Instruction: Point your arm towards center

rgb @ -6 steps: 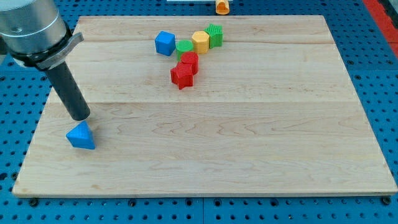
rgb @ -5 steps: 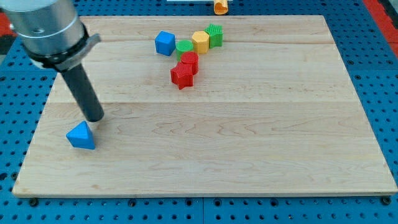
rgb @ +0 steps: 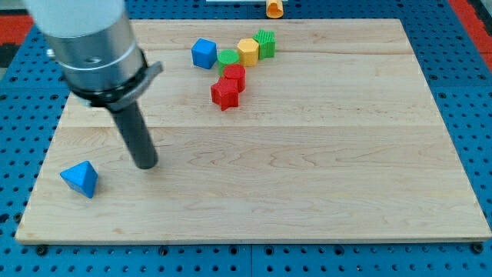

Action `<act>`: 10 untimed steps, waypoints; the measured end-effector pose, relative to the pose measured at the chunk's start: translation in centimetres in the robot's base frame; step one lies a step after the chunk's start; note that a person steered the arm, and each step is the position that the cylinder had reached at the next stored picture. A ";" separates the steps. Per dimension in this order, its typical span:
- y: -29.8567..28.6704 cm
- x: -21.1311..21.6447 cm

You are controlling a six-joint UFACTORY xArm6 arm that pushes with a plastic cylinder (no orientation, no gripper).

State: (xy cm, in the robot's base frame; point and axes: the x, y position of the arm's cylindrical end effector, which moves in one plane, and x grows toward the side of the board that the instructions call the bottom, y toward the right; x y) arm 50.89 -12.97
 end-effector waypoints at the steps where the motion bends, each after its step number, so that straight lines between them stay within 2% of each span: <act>1: 0.2 -0.1; 8: 0.1 -0.8; 9: 1.1 -1.4; 10: 7.4 -2.4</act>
